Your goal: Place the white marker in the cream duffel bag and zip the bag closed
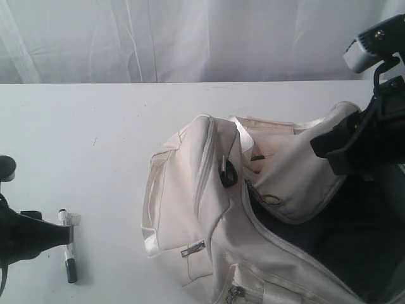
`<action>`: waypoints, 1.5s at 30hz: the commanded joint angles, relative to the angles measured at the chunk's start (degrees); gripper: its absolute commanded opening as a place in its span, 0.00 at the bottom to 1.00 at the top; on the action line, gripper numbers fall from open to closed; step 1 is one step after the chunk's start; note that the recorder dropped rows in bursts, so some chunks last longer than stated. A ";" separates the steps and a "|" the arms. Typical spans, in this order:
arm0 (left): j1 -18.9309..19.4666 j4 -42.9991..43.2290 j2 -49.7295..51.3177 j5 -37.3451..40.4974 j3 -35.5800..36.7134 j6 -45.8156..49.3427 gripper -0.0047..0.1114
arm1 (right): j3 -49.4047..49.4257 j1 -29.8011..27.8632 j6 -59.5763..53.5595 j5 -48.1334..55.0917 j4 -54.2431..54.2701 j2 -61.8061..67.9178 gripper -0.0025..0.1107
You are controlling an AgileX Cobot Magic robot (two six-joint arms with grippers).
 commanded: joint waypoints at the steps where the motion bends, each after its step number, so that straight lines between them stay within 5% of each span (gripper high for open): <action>1: 0.03 4.02 3.26 -0.14 0.29 -6.04 0.47 | 0.32 -0.20 -0.60 -0.59 0.22 -0.43 0.38; 5: 0.03 11.73 7.66 0.10 0.00 -13.40 0.47 | 0.32 -0.20 -0.60 -0.14 0.22 -0.43 0.38; 33: 0.03 10.38 28.25 0.03 -5.13 -13.40 0.46 | 0.32 -0.20 -0.60 -0.06 0.45 -0.43 0.38; 35: 0.03 10.38 28.34 -0.12 -5.13 -13.40 0.37 | 0.32 -0.20 -0.60 -0.06 0.45 -0.43 0.38; 39: 0.03 10.72 28.34 -0.12 -5.13 -13.40 0.05 | 0.32 -0.20 -0.60 -0.06 0.45 -0.43 0.37; 45: 0.03 11.51 23.21 -0.12 -5.13 -13.01 0.04 | 0.32 -0.20 -0.60 -0.16 0.59 -0.43 0.36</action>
